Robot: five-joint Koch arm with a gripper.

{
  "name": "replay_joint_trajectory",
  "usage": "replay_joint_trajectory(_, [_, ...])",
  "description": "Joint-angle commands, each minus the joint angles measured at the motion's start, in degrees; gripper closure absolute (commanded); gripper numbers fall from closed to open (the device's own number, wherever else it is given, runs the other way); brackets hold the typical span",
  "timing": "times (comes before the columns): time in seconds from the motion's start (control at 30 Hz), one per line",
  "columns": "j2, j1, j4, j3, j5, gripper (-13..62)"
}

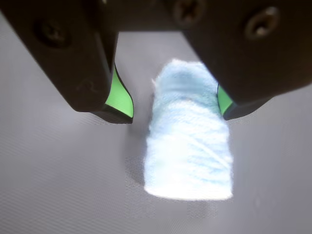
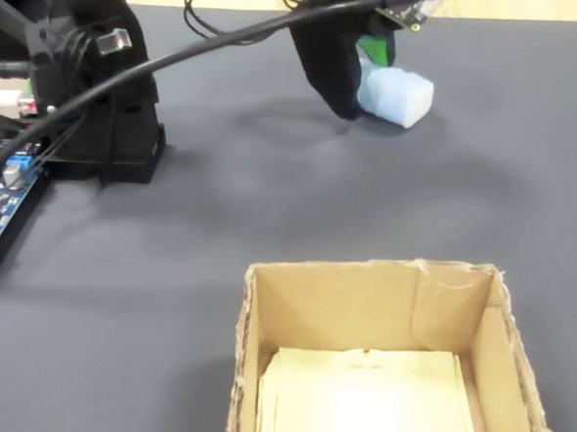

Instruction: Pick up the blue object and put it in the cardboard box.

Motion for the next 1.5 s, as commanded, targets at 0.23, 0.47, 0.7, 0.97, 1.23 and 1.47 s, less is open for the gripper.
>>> replay_joint_trajectory(0.23, [-7.1,0.4,-5.2,-9.3,-3.0,30.0])
replay_joint_trajectory(0.47, [-4.5,1.6,-12.9,-6.2,-9.2,45.1])
replay_joint_trajectory(0.7, [5.4,7.0,-28.3,3.2,-11.3,45.1])
replay_joint_trajectory(0.97, [20.3,19.3,-33.0,14.2,-30.1,45.1])
replay_joint_trajectory(1.23, [29.3,26.6,-41.2,25.8,-43.6,45.0])
replay_joint_trajectory(1.47, [32.7,34.9,-42.2,27.7,-51.3,45.0])
